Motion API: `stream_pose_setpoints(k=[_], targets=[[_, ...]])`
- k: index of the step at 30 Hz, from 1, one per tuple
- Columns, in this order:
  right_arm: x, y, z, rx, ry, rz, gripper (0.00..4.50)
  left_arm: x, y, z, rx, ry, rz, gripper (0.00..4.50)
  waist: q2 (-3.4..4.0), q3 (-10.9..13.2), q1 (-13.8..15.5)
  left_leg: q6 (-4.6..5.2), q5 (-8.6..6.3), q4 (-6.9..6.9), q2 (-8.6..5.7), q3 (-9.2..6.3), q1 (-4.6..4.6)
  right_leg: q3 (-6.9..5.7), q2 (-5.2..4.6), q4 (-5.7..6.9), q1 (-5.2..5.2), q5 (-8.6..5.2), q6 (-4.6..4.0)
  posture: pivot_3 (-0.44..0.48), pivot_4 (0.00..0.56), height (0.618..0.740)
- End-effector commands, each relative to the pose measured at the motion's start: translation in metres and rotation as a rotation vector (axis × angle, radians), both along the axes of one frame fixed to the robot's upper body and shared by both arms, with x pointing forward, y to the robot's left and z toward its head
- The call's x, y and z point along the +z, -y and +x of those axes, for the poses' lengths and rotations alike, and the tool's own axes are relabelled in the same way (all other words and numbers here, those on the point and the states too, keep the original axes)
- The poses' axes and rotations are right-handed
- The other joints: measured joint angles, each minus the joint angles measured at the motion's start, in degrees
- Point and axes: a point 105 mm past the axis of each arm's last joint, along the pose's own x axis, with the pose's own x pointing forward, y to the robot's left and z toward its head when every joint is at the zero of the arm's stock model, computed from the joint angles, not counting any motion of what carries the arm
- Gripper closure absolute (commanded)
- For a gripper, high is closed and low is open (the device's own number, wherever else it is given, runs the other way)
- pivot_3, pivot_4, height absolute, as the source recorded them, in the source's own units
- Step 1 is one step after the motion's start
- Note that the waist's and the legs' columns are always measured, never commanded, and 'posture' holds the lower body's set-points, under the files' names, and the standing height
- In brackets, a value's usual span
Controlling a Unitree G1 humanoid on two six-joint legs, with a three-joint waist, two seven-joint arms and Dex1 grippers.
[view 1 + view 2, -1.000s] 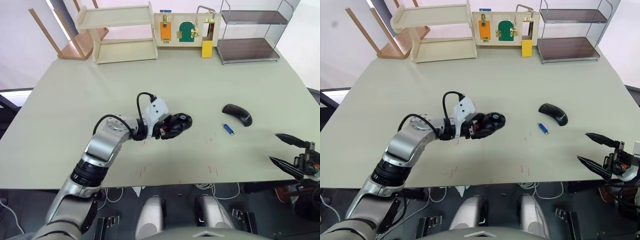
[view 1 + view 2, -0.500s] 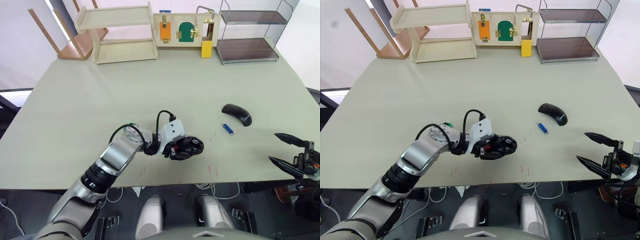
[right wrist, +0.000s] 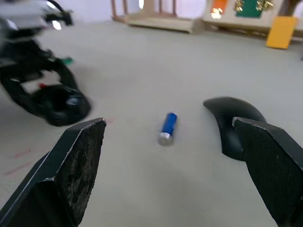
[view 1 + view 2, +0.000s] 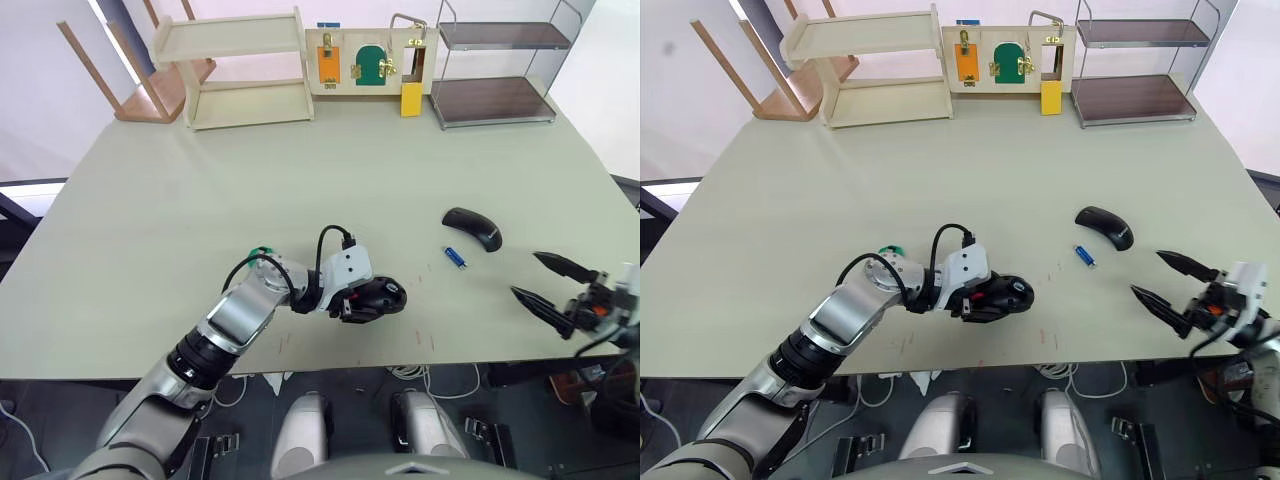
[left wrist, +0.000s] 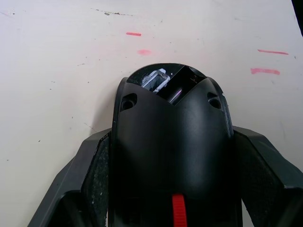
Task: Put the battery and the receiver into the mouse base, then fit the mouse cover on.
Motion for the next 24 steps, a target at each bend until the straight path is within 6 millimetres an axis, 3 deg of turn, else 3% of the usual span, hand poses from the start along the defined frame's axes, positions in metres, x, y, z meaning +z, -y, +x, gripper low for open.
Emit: stream_pose_setpoints(k=[1,10,17,20,24], targets=[[0.001,-0.011,0.005,-0.088,0.001,-0.083,0.0,-0.009,-0.004,-0.002,0.015,-0.031,0.024,1.48,0.03,0.0,0.1,0.0,0.0,0.0,0.0,-0.02,-0.01,-0.01,0.0,0.01,0.0,0.0,0.0,0.0,0.15,0.74],[-0.014,-0.028,0.02,-0.249,-0.132,-0.152,0.0,-0.007,-0.003,0.0,-0.01,-0.015,0.044,1.48,0.05,0.0,0.0,0.01,0.0,0.03,0.0,-0.01,0.0,0.0,0.01,0.03,-0.02,-0.04,-0.08,0.0,0.15,0.74],[-0.018,-0.04,0.022,-0.228,-0.159,-0.141,0.0,-0.008,0.001,-0.002,-0.02,-0.024,0.042,1.48,0.05,0.0,0.1,0.01,0.0,0.14,0.0,0.0,-0.06,0.01,0.0,0.05,-0.02,-0.05,-0.05,0.0,0.15,0.74],[-0.033,-0.052,0.034,-0.261,-0.223,-0.162,0.0,-0.008,-0.001,-0.001,0.001,-0.027,0.052,1.48,0.05,0.0,0.0,0.01,0.0,0.15,0.01,-0.01,-0.05,0.0,0.01,0.06,-0.02,-0.06,-0.05,0.0,0.15,0.74],[-0.034,-0.062,0.04,-0.271,-0.213,-0.181,0.0,-0.008,-0.001,-0.001,0.005,-0.02,0.056,1.48,0.05,0.0,0.0,0.01,0.0,0.25,0.02,-0.04,-0.07,-0.02,0.01,0.15,-0.03,-0.07,-0.04,0.0,0.15,0.74]])
